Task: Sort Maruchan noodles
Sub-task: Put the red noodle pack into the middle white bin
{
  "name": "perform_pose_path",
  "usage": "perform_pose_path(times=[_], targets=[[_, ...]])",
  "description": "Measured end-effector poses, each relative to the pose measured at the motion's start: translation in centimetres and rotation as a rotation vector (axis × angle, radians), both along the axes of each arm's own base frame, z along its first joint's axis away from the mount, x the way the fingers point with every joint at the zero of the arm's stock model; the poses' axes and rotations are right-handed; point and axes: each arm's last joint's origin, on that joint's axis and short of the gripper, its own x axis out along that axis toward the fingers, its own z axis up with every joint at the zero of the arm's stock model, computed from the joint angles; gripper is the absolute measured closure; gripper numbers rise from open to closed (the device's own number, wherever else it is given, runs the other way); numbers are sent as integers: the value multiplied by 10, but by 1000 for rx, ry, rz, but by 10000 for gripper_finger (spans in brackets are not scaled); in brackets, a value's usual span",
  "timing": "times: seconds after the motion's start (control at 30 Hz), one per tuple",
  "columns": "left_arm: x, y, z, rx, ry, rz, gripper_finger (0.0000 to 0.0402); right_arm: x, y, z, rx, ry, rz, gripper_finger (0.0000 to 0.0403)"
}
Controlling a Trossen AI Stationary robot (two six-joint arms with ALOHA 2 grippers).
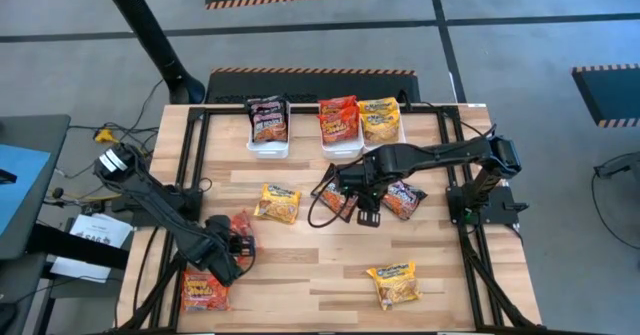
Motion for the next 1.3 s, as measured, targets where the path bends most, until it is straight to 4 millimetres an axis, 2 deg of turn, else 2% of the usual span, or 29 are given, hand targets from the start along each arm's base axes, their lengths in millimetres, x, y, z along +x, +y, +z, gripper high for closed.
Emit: perform_pose_path(times=[0.1, 0.3, 0.37, 0.57, 0.87, 1.13, 1.3], targets=[[0, 0, -1, 9, 0, -16, 289, 0, 0, 0, 0, 0, -2, 271], [1, 1, -2, 43, -6, -90, 379, 0, 0, 0, 1, -1, -3, 271], [2, 0, -2, 52, -24, -110, 394, 0, 0, 0, 1, -1, -3, 271], [9, -4, 5, 78, -56, -212, 400, 0, 0, 0, 1, -1, -3, 271], [26, -18, 34, 126, -134, -435, 401, 4, 0, 1, 4, -39, -3, 266], [35, -27, 55, 146, -163, -619, 401, 11, 1, 2, 19, -117, 3, 220], [37, -29, 60, 156, -149, -730, 401, 22, 5, 7, 114, -250, 145, 197]])
